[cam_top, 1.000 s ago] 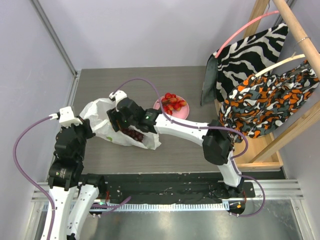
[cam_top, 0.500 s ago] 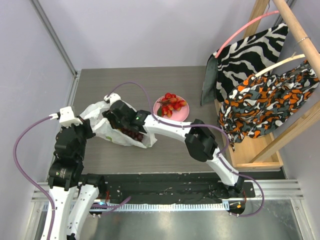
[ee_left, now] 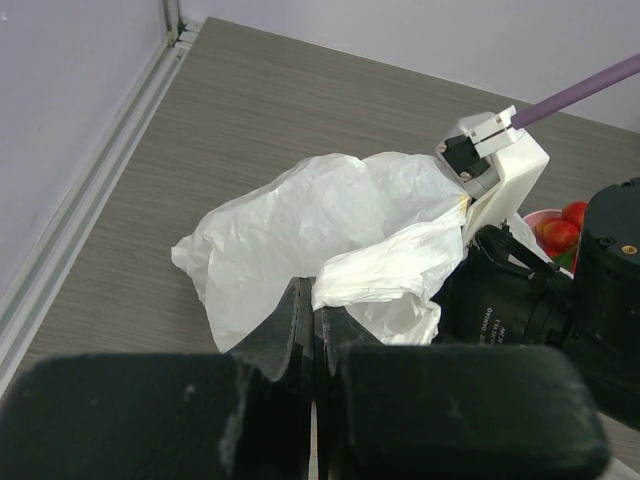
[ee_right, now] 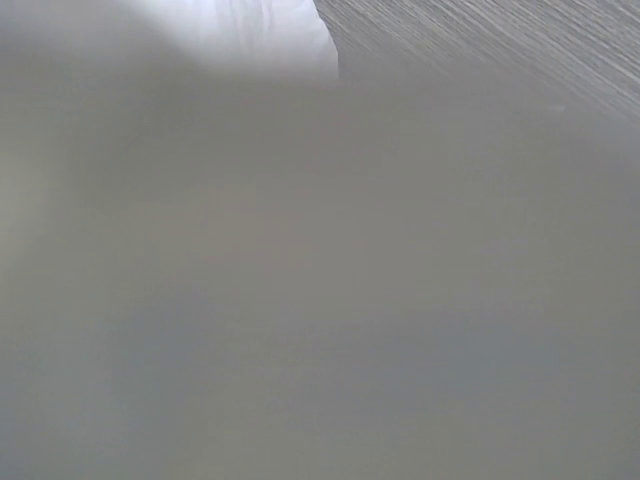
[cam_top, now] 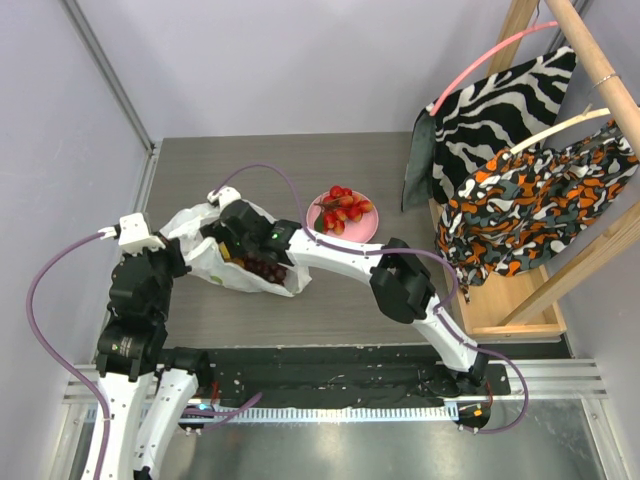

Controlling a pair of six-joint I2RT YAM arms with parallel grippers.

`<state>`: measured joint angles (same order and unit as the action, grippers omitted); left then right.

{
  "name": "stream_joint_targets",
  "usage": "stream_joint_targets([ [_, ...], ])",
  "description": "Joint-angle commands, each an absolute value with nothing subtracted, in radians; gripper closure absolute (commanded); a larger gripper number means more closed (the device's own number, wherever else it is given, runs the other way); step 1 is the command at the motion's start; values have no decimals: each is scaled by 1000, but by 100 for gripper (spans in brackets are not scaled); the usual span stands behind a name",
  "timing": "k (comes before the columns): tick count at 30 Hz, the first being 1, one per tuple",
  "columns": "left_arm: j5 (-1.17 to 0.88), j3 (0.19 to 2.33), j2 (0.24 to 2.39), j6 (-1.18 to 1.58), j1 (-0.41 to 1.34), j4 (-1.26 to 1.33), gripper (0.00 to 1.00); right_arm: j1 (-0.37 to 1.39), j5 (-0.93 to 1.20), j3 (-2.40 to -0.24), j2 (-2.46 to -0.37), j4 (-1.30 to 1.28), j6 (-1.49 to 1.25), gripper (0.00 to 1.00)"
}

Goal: Place the fruits into the plastic bag

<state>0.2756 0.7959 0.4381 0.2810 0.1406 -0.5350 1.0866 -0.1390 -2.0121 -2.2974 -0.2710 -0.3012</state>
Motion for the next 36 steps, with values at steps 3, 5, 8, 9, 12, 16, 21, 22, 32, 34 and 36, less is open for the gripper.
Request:
stream_joint_targets([
  [3,264,792,428,276,135,-499,100,1088,-124,-2011,-2223,-232,-305,9],
  [5,264,792,428,276,135,-499,100,1085,-121,-1987,-2201,-219,-308,9],
  [8,264,792,428,276,135,-499,100,1081,-103,-1944,-2169,-190,-321,9],
  [9,267,792,428,276,133,-500,100,1080,-94,-1931,-2157,-175,-324,9],
  [12,299,795,428,282,135,-508,100,1074,-54,-1852,-2089,-123,-356,9],
  [16,319,795,425,285,135,-512,100,1068,24,-1702,-1981,-19,-409,9],
  [21,325,795,425,287,140,-517,100,1068,31,-1626,-1893,27,-431,9],
  [22,327,795,425,287,141,-515,100,1068,29,-1587,-1878,40,-434,9],
  [32,331,795,426,288,143,-517,100,1066,167,-1474,-1729,75,-354,9],
  [34,337,795,426,288,143,-517,100,1066,248,-1444,-1707,104,-327,9],
  [36,341,795,429,290,143,-518,100,1066,314,-1428,-1675,126,-302,10],
])
